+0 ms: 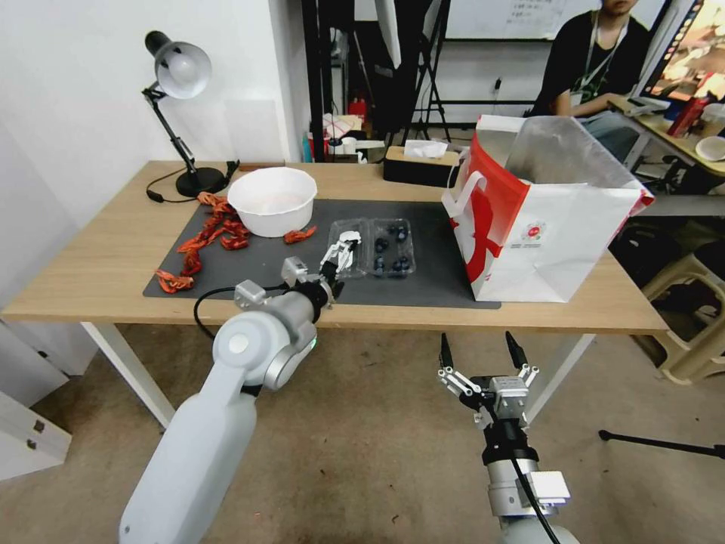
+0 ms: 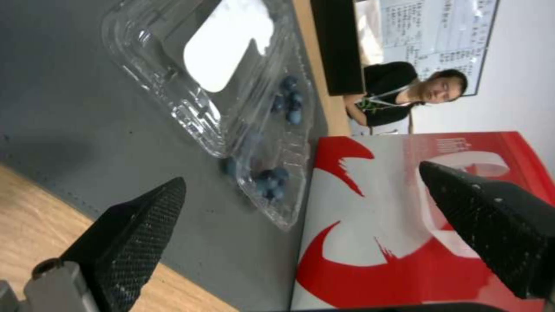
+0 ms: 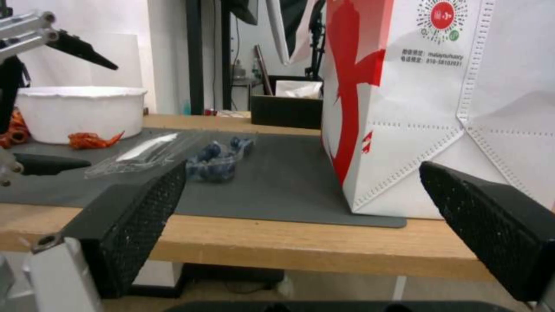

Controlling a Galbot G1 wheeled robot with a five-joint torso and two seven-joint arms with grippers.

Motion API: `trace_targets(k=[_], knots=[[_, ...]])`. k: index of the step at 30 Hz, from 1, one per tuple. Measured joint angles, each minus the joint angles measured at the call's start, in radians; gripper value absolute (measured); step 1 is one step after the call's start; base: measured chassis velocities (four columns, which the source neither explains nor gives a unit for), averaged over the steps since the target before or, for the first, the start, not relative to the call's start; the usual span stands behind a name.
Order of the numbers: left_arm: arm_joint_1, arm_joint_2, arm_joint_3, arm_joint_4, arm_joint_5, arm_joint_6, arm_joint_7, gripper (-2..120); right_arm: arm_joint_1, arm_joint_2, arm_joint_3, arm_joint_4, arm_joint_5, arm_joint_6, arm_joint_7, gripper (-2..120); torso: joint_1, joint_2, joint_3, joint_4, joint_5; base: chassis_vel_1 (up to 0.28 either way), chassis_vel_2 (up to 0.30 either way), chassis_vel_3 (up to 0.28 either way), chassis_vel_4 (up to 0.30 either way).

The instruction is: Close the takeout container lid, then place the container into the takeout bag.

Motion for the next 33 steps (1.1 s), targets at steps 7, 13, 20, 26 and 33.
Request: trace_targets(k=[7, 13, 20, 26, 33], knots=[[-0.044, -0.020, 0.018, 0.062, -0.016, -0.010, -0.024, 100, 0.003, 0.006, 0.000, -0.005, -0.001, -0.001, 0.000, 100, 0.000, 0.000, 0.000, 0.0001, 0.0000, 0.000, 0.000, 0.000, 0.000], [-0.086, -0.051, 0.038, 0.135, -0.012, -0.022, -0.024, 100, 0.004, 0.012, 0.001, -0.007, -0.004, -0.002, 0.001, 100, 0.000, 0.000, 0.000, 0.0000, -0.0001, 0.000, 0.000, 0.000, 0.000], [-0.105, -0.063, 0.051, 0.181, 0.010, -0.031, -0.008, 100, 0.000, 0.013, 0.006, -0.007, -0.004, -0.002, 0.002, 100, 0.000, 0.000, 0.000, 0.0000, 0.0000, 0.000, 0.000, 0.000, 0.000], [-0.113, -0.064, 0.051, 0.202, 0.016, -0.039, 0.006, 100, -0.001, 0.014, 0.007, -0.007, -0.005, -0.001, 0.003, 100, 0.000, 0.000, 0.000, 0.0001, -0.0001, 0.000, 0.000, 0.000, 0.000], [-0.128, -0.066, 0.052, 0.227, 0.027, -0.044, 0.022, 100, 0.002, 0.015, 0.007, -0.009, -0.006, 0.000, 0.004, 100, 0.000, 0.000, 0.000, 0.0000, 0.0000, 0.000, 0.000, 0.000, 0.000]])
